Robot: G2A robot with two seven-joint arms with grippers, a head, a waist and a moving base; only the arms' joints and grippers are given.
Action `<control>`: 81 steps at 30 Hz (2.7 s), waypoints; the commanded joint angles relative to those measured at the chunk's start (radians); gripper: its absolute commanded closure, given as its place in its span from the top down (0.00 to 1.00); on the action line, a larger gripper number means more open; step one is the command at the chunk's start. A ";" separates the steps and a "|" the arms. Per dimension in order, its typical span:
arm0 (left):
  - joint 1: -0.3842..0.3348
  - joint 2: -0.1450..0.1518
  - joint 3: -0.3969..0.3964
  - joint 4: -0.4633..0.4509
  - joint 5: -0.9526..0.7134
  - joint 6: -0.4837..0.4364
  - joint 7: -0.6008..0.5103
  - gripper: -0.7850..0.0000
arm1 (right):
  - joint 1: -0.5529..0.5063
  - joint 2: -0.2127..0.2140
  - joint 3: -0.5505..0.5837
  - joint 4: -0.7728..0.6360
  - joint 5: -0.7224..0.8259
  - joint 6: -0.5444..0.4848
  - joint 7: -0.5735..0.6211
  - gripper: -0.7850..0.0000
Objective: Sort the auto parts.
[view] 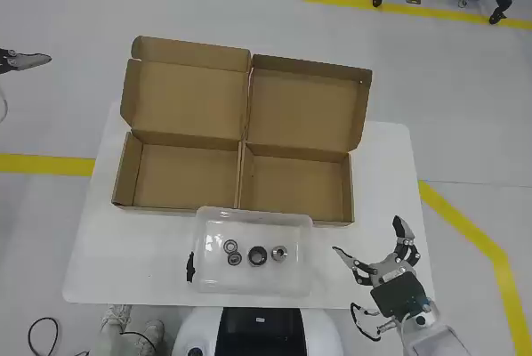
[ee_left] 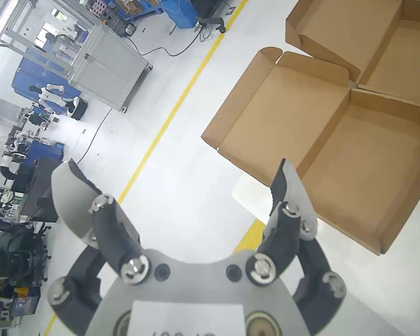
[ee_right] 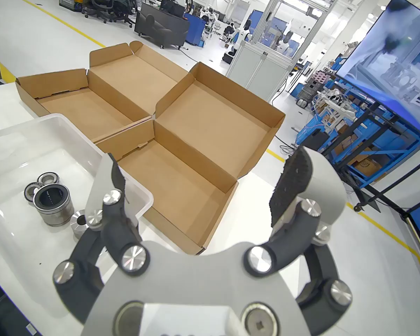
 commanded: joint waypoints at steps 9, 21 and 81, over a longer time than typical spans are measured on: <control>0.000 0.000 0.000 0.000 0.000 0.000 0.000 1.00 | 0.000 0.000 0.000 0.000 0.000 0.000 0.000 1.00; 0.000 0.000 0.000 0.000 0.000 0.000 0.000 1.00 | 0.038 0.004 -0.015 0.001 -0.033 -0.042 0.034 1.00; 0.000 0.000 0.000 0.000 0.000 0.000 0.000 1.00 | 0.652 0.006 -0.469 0.333 0.059 -0.630 0.530 1.00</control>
